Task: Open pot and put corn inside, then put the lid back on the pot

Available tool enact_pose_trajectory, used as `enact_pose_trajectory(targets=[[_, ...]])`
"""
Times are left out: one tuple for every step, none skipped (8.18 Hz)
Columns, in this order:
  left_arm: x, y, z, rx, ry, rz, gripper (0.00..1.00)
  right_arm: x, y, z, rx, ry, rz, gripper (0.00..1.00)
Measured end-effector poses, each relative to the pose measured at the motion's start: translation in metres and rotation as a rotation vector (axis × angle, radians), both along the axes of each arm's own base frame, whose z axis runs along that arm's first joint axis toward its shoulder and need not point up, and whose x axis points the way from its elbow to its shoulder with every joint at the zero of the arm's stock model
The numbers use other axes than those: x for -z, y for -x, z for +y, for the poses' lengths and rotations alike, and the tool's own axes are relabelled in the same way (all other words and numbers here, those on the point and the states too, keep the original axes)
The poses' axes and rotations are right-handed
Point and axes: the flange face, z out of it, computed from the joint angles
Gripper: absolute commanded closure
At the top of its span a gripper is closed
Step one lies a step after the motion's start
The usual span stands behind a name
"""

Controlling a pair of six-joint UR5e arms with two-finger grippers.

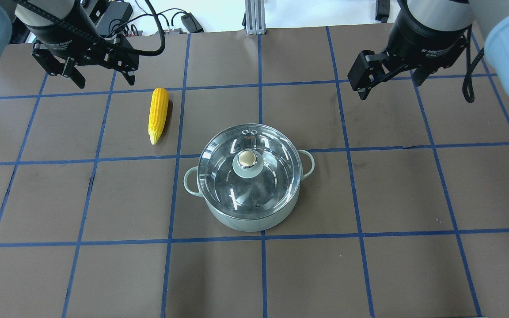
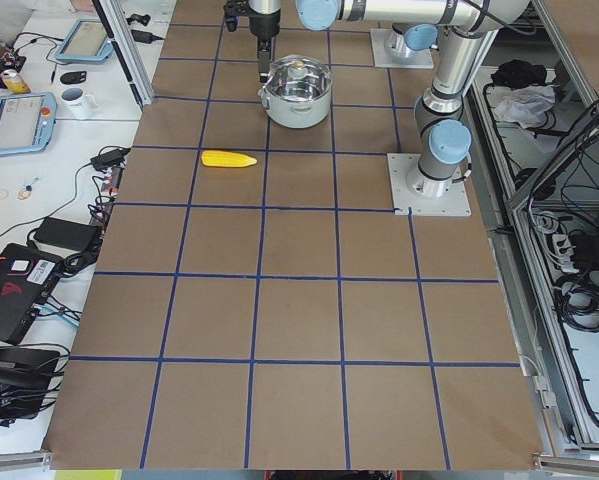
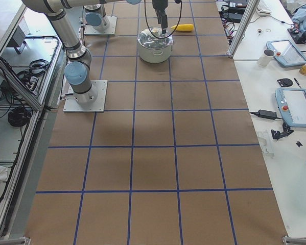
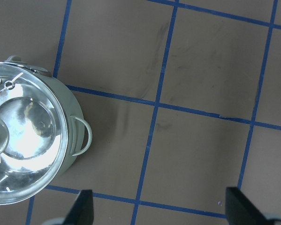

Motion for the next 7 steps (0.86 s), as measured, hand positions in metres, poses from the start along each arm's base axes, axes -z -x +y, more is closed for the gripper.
enact_pose_trajectory(targets=[[0.0, 0.0, 0.0, 0.0, -0.001, 0.001, 0.0, 0.0, 0.0, 0.0, -0.001, 0.001, -0.002, 0.0], [0.0, 0.0, 0.0, 0.0, 0.0, 0.003, 0.0, 0.0, 0.0, -0.001, -0.005, 0.002, -0.002, 0.0], [0.0, 0.0, 0.0, -0.001, 0.0, 0.006, 0.0, 0.0, 0.0, -0.001, -0.008, 0.003, -0.002, 0.0], [0.0, -0.003, -0.001, -0.003, -0.001, 0.005, 0.0, 0.0, 0.0, -0.001, -0.009, 0.003, -0.002, 0.0], [0.003, -0.007, -0.004, 0.003, -0.004, 0.002, 0.0, 0.0, 0.0, -0.001, -0.01, 0.003, -0.001, 0.0], [0.007, -0.012, -0.009, 0.038, -0.009, -0.004, 0.0, 0.0, 0.0, -0.001, -0.01, 0.003, 0.0, 0.0], [0.011, -0.021, -0.018, 0.068, 0.006, -0.01, 0.0, 0.0, 0.0, -0.002, -0.01, 0.002, 0.0, 0.0]])
